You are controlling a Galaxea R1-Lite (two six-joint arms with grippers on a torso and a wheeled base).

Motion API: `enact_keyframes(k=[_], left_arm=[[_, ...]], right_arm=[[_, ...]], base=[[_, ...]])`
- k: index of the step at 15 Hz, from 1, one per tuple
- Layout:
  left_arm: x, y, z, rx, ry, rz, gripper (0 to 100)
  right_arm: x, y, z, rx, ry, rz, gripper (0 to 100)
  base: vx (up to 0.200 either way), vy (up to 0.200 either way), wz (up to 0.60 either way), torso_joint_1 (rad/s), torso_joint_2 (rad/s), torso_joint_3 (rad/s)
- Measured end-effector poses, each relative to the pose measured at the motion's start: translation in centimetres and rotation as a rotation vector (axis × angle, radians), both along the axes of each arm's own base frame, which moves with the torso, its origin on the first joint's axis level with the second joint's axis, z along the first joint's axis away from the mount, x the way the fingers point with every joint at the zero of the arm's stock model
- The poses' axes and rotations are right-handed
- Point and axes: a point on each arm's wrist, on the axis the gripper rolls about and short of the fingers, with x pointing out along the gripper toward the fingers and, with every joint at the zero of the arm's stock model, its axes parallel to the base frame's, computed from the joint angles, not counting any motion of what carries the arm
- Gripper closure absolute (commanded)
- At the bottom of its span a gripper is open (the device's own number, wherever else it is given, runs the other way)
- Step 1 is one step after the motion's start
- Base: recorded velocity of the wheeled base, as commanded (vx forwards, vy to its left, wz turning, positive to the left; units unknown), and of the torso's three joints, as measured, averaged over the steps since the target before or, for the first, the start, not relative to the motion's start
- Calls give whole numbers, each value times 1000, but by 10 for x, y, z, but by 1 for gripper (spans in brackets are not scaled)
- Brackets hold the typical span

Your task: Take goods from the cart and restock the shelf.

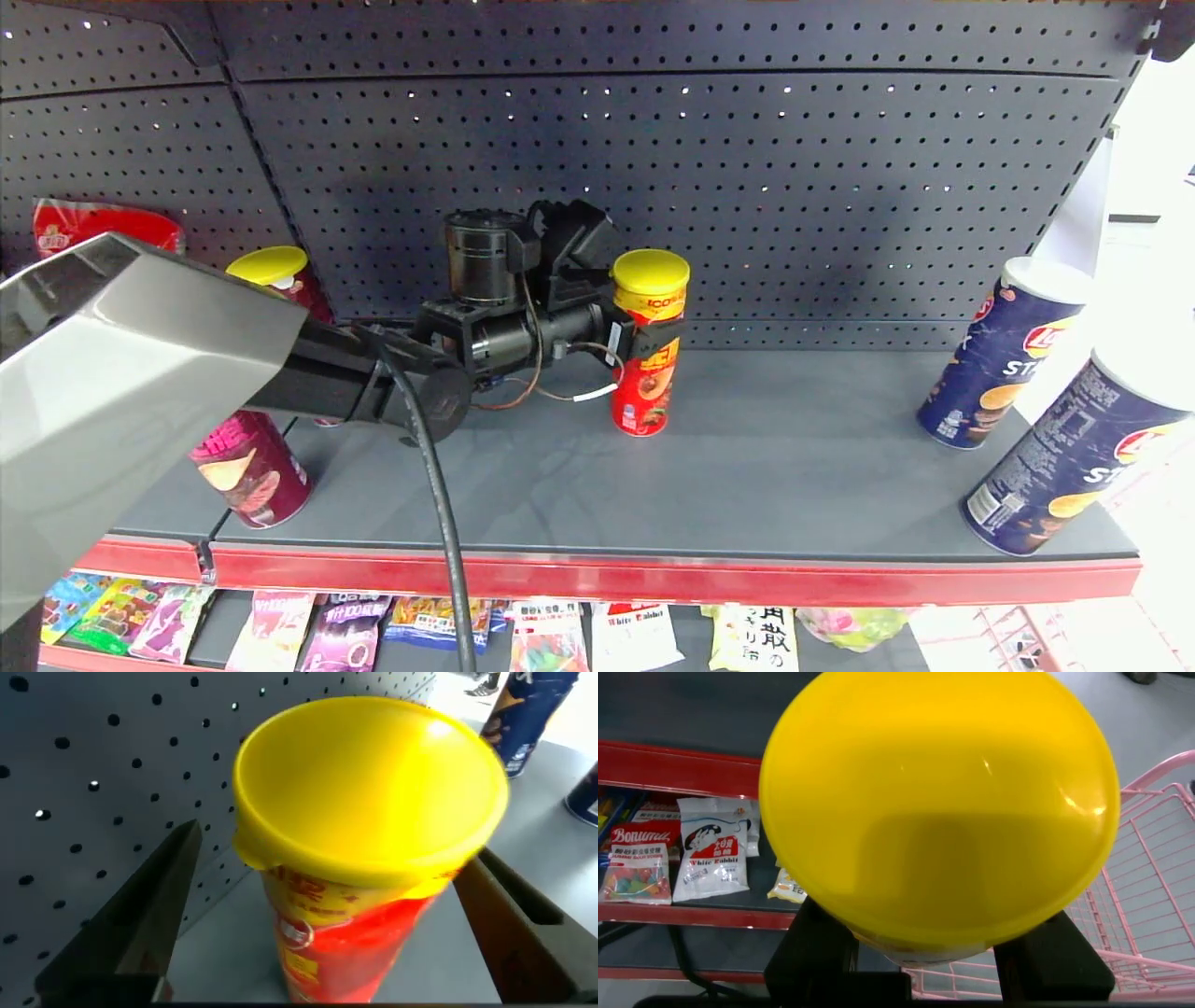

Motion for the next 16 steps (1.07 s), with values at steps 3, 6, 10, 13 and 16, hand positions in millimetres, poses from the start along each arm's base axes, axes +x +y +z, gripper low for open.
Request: enact_keyframes(k=[3,6,10,13,16], left_arm=[[2,-4,-4,3,4,8,0],[2,-7,-6,4,4,5,100],[0,-10,-9,8,11,-4,100],[-5,-8,-9,11,19,-14,100],[-27,11,-6,21,66,-102,100]], right_arm=[[0,0,0,1,-1,0,100],[0,0,0,2,-1,-1,100],[0,0,0,3,-1,-1,100],[0,0,0,4,-1,-1,100],[0,0,0,4,-1,0,100]], base=[[0,0,0,0,0,0],[0,0,0,0,0,0],[0,0,0,0,0,0],[0,0,0,0,0,0],[0,0,0,0,0,0]])
